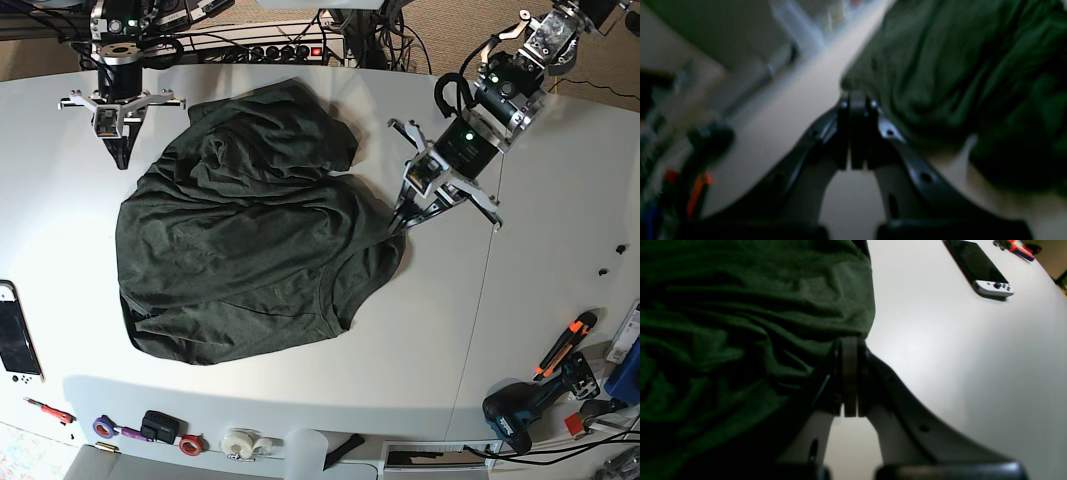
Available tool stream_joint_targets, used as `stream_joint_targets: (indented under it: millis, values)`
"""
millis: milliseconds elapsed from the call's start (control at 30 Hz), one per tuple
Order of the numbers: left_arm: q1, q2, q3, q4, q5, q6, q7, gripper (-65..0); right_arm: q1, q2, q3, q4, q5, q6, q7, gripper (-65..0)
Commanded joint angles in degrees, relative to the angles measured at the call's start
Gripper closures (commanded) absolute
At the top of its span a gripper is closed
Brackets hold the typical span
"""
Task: Layout the t-shirt on the table in an organized manner, then fold the t-shirt properly
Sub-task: 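Grasp the green t-shirt's edge with the left gripper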
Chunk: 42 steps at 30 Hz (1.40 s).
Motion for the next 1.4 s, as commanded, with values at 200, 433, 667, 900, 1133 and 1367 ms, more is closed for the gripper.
stream_joint_targets:
  millis: [200,433,667,900,1133,1367]
  values:
    - [-3.2,0.6,-0.2,-4.0,-5.8,-12.2,2.9,-4.9,1.0,0.4,0.4,1.0,0.3,5.0,1.2,0.0]
    - [-12.2,7.6,-0.3,-15.3,-22.6,-11.8,16.7,-31.7,1.0,0.4,0.4,1.0,0.4,5.2,0.0,0.0]
    - [-17.6,11.8,-7.1,-19.8,-37.5,-13.7,26.1,-31.8,1.0,0.4,0.4,1.0,0.3,7.0,-0.9,0.0]
    - [-20.2,13.5,-21.9,-34.2,-52.1,-19.4,36.9,-31.8,1.0,0.4,0.4,1.0,0.4,7.0,-0.8,0.0]
    - [-20.7,13.7,-23.5,-39.4,-56.4,-22.6,40.1,-31.8,1.1,0.3,0.4,1.0,0.4,7.0,-0.9,0.0]
    - [-20.8,17.2,-19.0,-39.4,-54.9,-22.0,39.5,-31.8,1.1,-1.6,0.4,1.0,0.4,7.0,-0.9,0.0]
